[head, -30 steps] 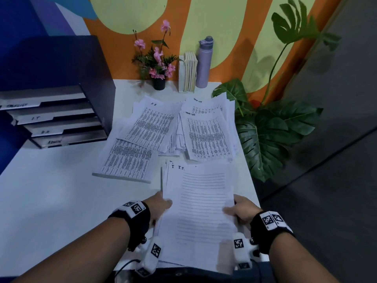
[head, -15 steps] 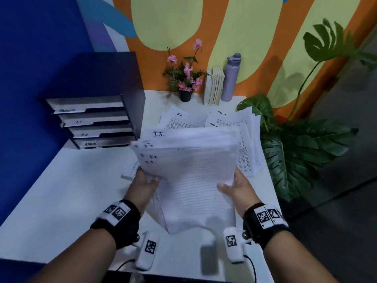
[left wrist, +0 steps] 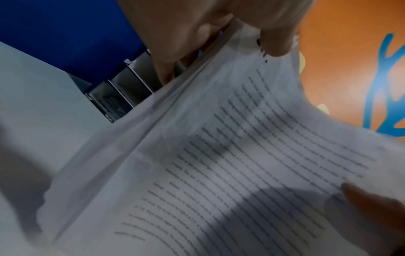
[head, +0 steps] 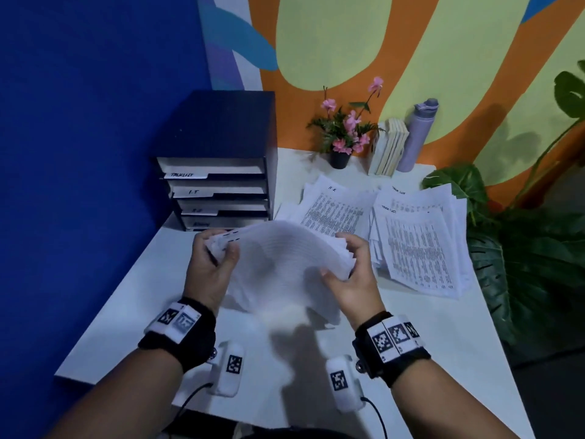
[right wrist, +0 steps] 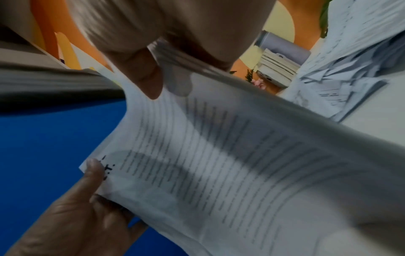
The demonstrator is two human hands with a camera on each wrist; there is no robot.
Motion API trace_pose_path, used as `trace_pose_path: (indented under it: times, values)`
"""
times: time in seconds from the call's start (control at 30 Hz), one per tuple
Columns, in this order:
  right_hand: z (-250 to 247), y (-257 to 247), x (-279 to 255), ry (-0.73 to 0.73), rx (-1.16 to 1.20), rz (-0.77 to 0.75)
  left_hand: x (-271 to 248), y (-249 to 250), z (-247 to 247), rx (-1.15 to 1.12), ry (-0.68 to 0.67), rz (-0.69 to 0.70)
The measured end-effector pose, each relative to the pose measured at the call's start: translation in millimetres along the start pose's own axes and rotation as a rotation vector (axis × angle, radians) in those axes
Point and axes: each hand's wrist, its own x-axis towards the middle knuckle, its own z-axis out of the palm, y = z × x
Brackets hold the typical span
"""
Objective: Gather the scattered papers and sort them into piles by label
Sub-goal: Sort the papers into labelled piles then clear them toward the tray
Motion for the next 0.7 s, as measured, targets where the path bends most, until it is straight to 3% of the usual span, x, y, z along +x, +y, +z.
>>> trace_pose_path:
  times: [0.13, 0.23, 0.37, 0.43, 0.5, 0.57, 0.63, 0.7]
  values:
    - [12, -11, 10, 0.051, -0.051, -0.233, 10, -1, 0, -0.041, 0.064, 0.019]
    - [12, -10, 12, 0.105, -0.065, -0.323, 15, 4, 7, -0.099, 0.127, -0.018]
    - [8, -9, 18, 0.104, -0.325, -0.513, 27, 11, 17, -0.127, 0.206, -0.049]
    - [7, -8, 18, 0.078, -0.393, -0.531, 29, 13, 17, -0.138, 0.199, -0.008]
    - [7, -10, 16, 0.100, -0.397, -0.492, 29, 11, 14, -0.168, 0.169, 0.066]
    - [7, -10, 12, 0.125, -0.295, -0.354, 29, 3, 7, -0.217, 0.073, 0.142]
    - [8, -3, 13, 0.137, -0.104, -0.108, 30, -15, -3, -0.230, -0.066, 0.148]
    - [11, 10, 18, 0.173, -0.004, 0.163, 31, -36, -9, -0.104, -0.188, 0.023]
